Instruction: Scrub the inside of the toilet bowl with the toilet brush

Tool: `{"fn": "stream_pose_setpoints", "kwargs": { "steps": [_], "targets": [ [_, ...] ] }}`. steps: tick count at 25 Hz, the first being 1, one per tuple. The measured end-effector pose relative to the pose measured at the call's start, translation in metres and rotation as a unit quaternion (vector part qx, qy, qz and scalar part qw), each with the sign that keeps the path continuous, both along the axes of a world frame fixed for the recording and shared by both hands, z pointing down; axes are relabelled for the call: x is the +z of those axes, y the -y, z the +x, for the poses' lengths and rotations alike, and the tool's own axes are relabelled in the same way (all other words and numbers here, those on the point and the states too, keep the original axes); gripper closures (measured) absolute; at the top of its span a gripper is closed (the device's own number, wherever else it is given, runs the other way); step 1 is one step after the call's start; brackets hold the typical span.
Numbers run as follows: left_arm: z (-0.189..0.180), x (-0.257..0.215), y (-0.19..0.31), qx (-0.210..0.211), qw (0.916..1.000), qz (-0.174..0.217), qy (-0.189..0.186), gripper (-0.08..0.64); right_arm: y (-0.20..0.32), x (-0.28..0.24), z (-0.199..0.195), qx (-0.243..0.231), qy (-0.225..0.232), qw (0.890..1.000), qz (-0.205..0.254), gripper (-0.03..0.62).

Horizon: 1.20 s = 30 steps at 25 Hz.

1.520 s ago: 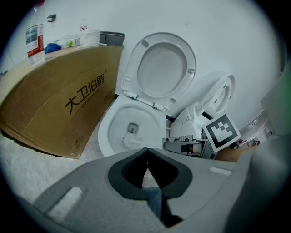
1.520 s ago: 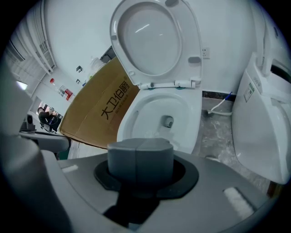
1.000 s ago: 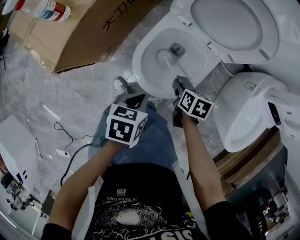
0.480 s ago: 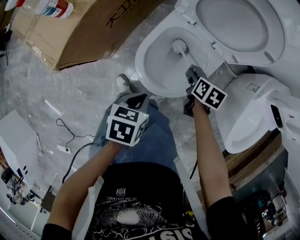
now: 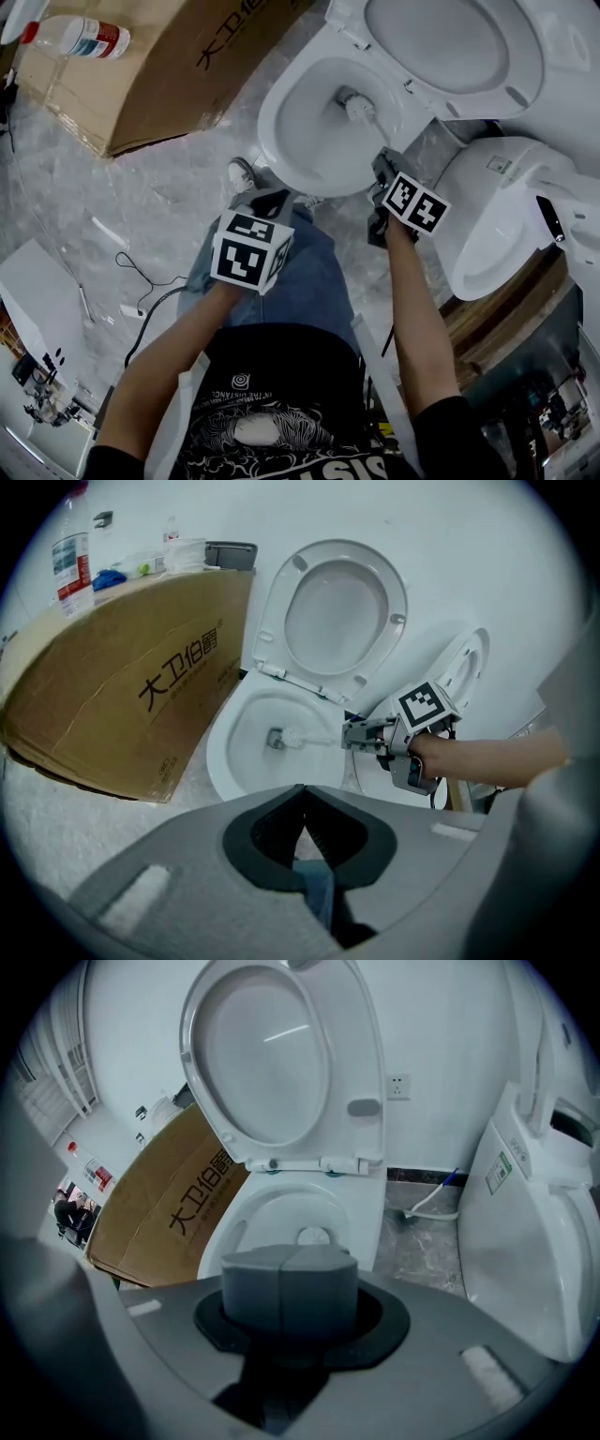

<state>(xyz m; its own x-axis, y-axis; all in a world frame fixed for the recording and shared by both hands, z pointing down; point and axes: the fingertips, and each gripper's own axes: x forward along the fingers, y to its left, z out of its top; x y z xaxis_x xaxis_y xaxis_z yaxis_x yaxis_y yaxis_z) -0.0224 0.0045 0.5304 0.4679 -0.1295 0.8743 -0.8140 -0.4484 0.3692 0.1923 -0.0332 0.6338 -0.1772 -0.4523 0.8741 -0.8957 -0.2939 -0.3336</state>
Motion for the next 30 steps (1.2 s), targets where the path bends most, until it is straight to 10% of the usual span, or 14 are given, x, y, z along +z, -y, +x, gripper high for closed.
{"fn": "stream_pose_setpoints", "kwargs": {
  "steps": [13, 30],
  "targets": [
    [0.014, -0.003, 0.004, 0.004, 0.9999, 0.002, -0.012, 0.563, -0.063, -0.004, -0.047, -0.012, 0.044, 0.998, -0.033, 0.442],
    [-0.002, 0.0, 0.01, -0.024, 0.9996, 0.002, -0.015, 0.563, -0.007, 0.003, -0.056, -0.023, 0.044, 0.999, -0.014, 0.442]
  ]
}}
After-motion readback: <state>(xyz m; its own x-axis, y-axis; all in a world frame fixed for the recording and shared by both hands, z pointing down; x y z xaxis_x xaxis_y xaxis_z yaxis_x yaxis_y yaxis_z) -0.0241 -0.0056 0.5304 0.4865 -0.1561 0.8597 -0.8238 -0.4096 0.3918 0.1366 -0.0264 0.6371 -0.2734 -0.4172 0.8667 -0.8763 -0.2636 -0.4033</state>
